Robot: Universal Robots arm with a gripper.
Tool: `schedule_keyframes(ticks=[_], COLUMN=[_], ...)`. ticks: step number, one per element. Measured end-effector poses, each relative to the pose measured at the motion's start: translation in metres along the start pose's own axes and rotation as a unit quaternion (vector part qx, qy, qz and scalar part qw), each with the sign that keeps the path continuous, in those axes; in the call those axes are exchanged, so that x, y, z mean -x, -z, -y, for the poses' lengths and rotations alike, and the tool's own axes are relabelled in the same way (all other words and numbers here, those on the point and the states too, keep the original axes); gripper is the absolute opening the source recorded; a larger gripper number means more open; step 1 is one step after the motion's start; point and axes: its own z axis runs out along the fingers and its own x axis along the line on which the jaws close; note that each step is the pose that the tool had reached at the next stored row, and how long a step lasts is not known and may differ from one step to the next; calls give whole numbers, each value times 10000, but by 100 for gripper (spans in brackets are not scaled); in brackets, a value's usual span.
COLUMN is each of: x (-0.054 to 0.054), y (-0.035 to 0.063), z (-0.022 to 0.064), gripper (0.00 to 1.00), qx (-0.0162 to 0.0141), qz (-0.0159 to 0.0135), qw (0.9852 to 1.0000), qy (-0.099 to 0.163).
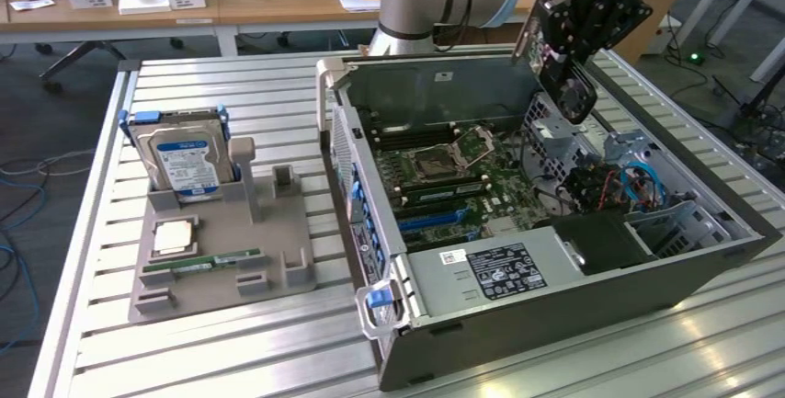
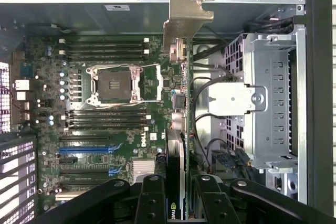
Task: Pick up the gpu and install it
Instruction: 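Pick up the gpu and move the gpu toward the slot, then insert the gpu into the slot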
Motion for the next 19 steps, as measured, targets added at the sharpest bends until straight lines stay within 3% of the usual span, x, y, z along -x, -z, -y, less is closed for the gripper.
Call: schedule_keyframes(ticks=[19], x=[6], y=[-1], z=[0], gripper=[26], qx=[0], qz=[-5], qw=[10000], qy=[58])
